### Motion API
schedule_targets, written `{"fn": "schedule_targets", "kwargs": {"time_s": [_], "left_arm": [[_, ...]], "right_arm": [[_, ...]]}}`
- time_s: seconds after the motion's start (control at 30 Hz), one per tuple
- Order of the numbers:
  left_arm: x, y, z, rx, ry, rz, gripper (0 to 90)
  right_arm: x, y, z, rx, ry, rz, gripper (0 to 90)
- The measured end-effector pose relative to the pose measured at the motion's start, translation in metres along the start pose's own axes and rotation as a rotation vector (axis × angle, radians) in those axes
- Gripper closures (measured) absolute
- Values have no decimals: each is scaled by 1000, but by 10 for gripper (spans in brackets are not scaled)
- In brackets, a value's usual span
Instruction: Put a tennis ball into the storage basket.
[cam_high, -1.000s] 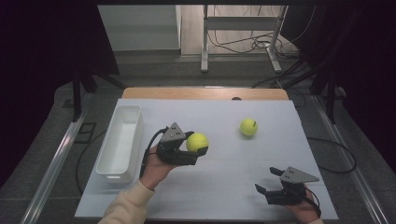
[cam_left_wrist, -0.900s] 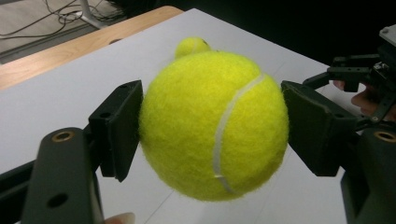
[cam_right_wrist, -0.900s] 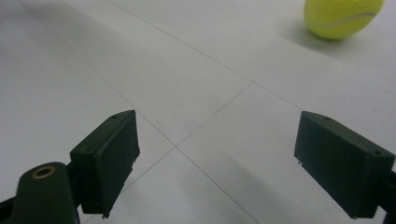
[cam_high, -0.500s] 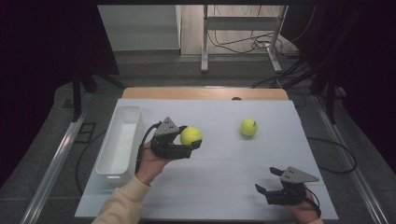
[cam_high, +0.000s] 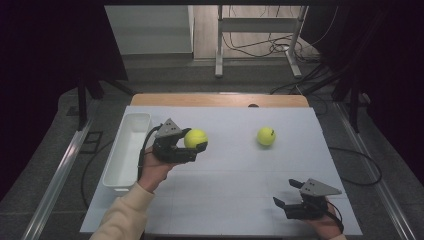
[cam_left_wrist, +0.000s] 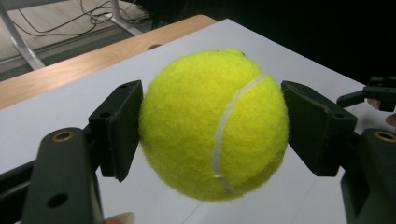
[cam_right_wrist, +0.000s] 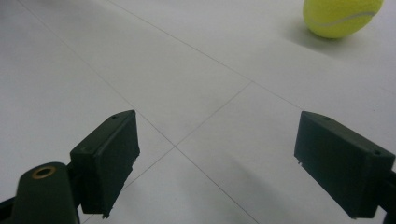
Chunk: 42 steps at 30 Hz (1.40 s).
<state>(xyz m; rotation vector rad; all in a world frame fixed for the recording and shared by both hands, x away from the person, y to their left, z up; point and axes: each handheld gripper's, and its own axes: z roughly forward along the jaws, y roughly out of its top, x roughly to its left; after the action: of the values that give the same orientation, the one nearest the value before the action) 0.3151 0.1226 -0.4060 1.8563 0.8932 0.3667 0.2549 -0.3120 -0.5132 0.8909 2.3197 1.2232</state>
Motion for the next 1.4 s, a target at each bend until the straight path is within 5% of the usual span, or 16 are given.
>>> {"fn": "schedule_targets", "kwargs": {"time_s": [0.6, 1.4], "left_arm": [[23, 2, -14, 12, 67, -11, 258], [56, 2, -30, 19, 150, -77, 257]], "right_arm": [[0, 0, 0, -7, 2, 4, 143], [-1, -1, 0, -2, -2, 7, 143]]}}
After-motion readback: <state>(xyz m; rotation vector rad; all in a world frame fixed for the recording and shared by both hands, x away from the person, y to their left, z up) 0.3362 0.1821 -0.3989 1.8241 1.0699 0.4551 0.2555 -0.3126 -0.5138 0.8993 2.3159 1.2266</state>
